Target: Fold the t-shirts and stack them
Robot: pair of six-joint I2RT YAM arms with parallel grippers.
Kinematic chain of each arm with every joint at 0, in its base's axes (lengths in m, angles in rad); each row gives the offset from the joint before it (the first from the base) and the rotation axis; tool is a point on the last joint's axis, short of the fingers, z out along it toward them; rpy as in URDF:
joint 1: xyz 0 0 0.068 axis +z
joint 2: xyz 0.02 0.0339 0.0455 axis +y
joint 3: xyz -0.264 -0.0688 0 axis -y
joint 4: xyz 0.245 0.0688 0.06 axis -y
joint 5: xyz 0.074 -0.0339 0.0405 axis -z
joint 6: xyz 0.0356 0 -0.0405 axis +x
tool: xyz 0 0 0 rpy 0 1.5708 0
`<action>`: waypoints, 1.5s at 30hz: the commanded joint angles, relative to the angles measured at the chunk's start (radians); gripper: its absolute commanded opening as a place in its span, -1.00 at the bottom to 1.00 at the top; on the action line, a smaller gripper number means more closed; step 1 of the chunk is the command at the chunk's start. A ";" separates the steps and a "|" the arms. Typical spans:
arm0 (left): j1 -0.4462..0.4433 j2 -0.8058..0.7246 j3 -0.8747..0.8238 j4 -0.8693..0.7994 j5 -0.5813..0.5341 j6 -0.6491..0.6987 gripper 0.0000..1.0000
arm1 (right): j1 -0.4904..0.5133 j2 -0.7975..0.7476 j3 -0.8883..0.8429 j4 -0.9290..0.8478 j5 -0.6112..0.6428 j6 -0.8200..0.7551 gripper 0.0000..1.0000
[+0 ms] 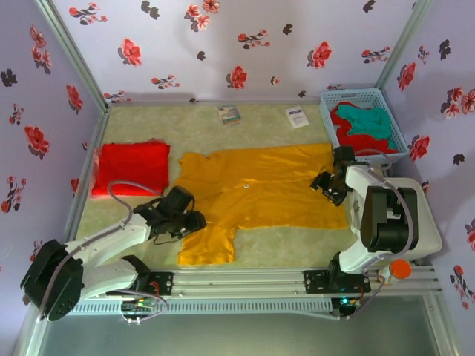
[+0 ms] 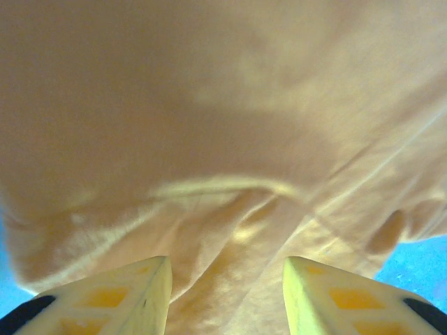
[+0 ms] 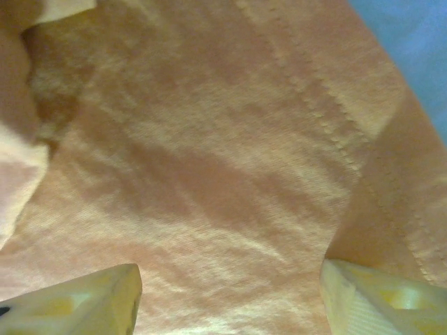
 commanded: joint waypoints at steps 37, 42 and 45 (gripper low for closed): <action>0.542 0.433 0.312 0.058 0.124 0.513 -0.12 | -0.005 -0.060 0.068 -0.009 -0.088 -0.019 0.36; 0.541 0.458 0.311 0.077 0.130 0.502 -0.17 | -0.004 -0.056 0.072 -0.012 -0.085 -0.019 0.35; 0.541 0.458 0.307 0.083 0.131 0.496 -0.23 | -0.005 -0.058 0.072 -0.013 -0.078 -0.017 0.35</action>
